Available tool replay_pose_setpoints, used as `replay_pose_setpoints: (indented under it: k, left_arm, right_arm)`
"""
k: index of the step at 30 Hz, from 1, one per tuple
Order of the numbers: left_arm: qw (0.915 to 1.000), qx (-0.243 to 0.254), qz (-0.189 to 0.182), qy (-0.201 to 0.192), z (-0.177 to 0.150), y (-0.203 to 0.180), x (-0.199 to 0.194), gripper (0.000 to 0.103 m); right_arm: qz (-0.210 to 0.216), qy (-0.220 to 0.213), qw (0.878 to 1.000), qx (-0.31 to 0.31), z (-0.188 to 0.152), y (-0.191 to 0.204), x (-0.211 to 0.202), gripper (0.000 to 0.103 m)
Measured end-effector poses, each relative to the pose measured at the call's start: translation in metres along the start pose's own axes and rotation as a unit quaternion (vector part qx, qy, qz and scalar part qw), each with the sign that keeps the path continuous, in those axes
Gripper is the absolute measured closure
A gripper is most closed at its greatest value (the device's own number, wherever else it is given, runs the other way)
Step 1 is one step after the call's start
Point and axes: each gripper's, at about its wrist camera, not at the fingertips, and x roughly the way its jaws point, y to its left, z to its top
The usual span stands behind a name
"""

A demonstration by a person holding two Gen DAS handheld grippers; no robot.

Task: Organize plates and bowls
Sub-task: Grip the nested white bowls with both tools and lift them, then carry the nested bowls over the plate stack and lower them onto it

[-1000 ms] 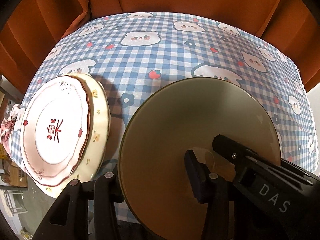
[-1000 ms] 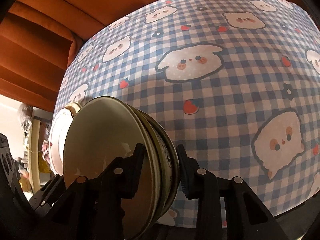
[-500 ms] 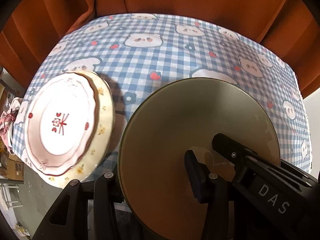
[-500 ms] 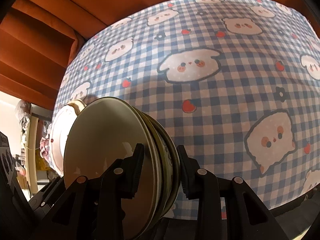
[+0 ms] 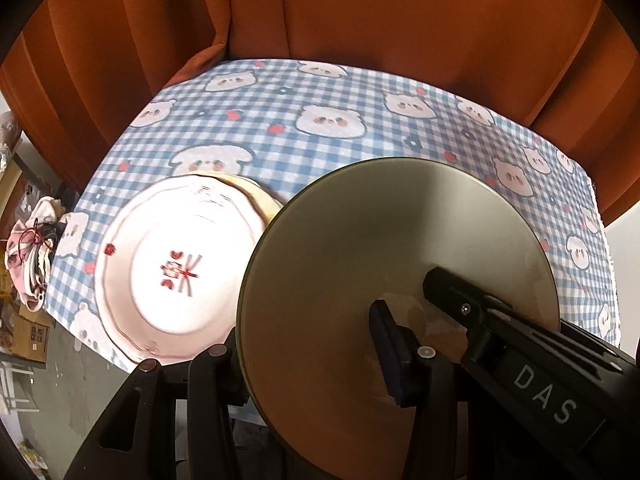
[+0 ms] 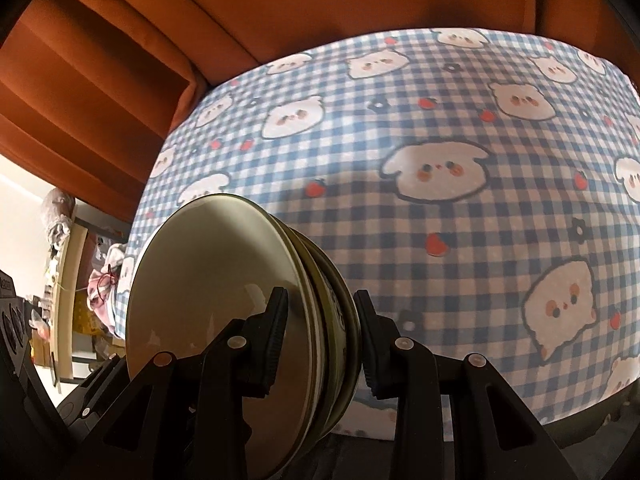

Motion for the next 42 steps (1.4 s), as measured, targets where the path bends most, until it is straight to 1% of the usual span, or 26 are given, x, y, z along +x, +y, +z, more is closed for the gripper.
replay_pose_setpoints:
  k: [6,15,22,25,34,42]
  left_arm:
    - [0.9999,0.004,-0.007,-0.009,0.008,0.031,-0.006,0.055]
    - [0.9999,0.0,-0.015,-0.003,0.021,0.09,-0.005,0.055]
    - [0.9999,0.008,-0.013,0.003,0.03,0.136,0.002,0.055]
    - [0.9997,0.017,-0.013,0.009,0.031,0.149,0.008,0.055]
    - [0.9983,0.041,-0.018,0.038,0.031,0.174,0.026,0.055]
    - [0.9966,0.075,-0.024,0.026,0.031,0.168,0.027,0.055]
  right_arm:
    - [-0.005,-0.011,1.0,-0.004,0.003,0.034,0.005,0.066]
    - [-0.013,-0.01,1.0,-0.011,0.005,0.088,0.024,0.066]
    - [-0.014,-0.005,1.0,-0.006,0.004,0.127,0.049,0.066]
    - [-0.014,-0.003,1.0,0.0,0.003,0.141,0.06,0.066]
    - [-0.02,0.017,0.999,0.033,-0.004,0.159,0.089,0.066]
    - [-0.03,0.014,0.998,0.053,-0.007,0.157,0.094,0.065]
